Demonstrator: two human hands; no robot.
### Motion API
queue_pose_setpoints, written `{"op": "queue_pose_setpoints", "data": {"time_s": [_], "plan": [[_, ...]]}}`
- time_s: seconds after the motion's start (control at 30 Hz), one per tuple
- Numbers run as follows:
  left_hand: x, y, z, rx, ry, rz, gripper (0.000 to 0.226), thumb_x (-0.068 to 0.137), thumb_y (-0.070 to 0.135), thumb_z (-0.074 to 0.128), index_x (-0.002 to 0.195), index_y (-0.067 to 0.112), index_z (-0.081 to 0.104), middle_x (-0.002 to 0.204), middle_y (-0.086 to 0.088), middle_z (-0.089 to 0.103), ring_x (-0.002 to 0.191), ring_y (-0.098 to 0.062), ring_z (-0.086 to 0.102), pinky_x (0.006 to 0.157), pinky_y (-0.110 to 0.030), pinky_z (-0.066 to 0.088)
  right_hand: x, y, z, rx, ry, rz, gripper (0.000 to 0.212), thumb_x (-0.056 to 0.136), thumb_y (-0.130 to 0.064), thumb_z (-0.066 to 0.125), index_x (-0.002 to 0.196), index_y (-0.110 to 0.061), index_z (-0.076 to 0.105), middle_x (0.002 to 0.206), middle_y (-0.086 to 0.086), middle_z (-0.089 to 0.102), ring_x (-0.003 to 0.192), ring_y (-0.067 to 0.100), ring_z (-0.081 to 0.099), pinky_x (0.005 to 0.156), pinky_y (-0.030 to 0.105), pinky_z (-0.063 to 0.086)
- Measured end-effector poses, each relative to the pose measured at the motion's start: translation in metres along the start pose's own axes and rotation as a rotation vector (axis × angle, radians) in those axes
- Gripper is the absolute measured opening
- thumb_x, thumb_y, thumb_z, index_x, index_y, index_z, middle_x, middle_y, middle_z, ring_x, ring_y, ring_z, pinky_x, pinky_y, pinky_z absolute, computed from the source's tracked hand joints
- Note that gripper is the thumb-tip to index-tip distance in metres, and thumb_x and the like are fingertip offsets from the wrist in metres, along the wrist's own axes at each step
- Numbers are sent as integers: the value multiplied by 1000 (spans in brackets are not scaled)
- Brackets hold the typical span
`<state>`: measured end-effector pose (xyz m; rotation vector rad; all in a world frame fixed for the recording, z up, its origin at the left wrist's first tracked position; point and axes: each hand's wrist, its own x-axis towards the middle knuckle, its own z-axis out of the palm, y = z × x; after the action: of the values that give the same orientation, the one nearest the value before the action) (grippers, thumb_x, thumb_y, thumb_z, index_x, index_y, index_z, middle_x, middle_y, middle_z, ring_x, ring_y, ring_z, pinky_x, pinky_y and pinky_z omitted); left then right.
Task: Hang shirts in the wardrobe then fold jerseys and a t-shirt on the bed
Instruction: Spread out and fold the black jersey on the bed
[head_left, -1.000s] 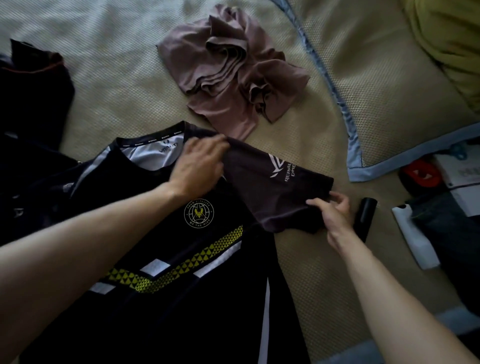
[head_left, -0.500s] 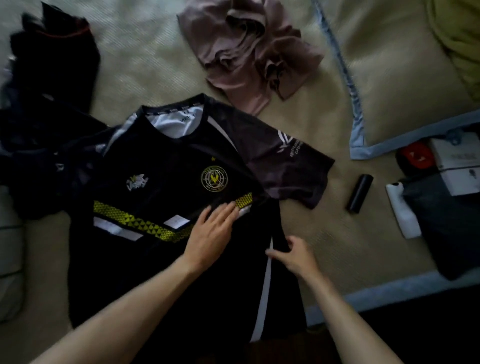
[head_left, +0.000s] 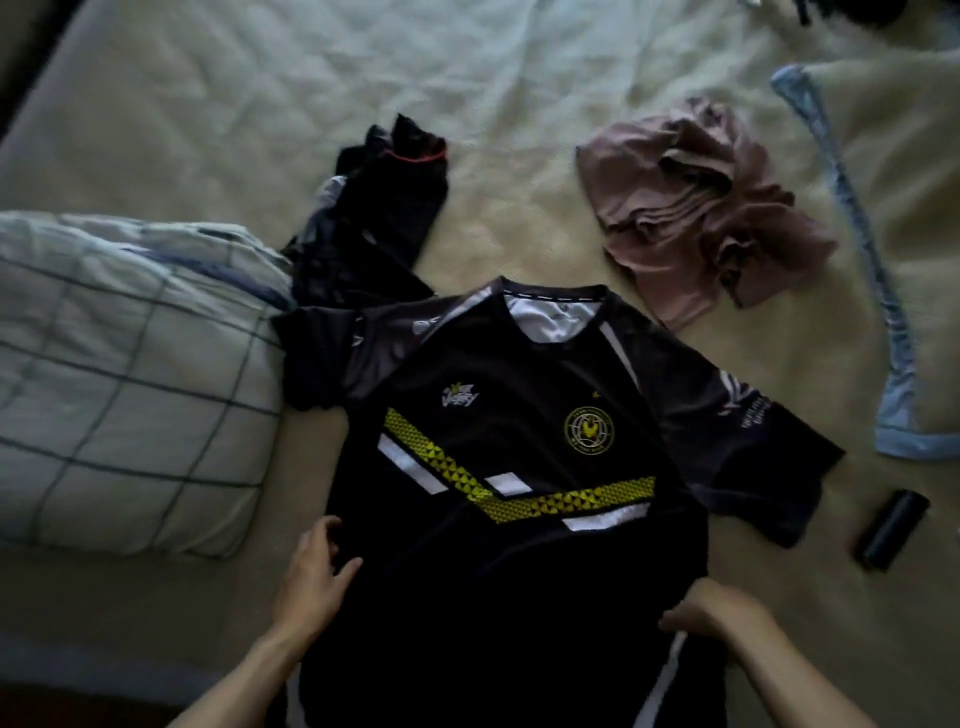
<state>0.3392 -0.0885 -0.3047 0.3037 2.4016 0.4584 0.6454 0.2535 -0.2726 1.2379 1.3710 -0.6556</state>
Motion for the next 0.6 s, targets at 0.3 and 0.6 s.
{"op": "queue_pose_setpoints", "data": {"time_s": [0.3, 0.6], "plan": [[67, 35, -50, 133, -168, -64, 28, 79, 24, 75, 98, 17, 56, 101, -9, 68, 97, -28, 66, 76, -31, 47, -50, -154, -33, -74, 374, -495, 26, 85, -46, 55, 95, -24, 64, 98, -1, 73, 91, 21, 70, 78, 35, 55], [171, 101, -88, -946, 144, -325, 72, 77, 35, 84, 131, -3, 56, 128, -20, 66, 105, -31, 68, 82, -37, 59, -25, -221, 5, 391, 112, -547, 21, 88, -32, 61, 99, -14, 60, 74, 3, 77, 60, 13, 69, 62, 30, 56]]}}
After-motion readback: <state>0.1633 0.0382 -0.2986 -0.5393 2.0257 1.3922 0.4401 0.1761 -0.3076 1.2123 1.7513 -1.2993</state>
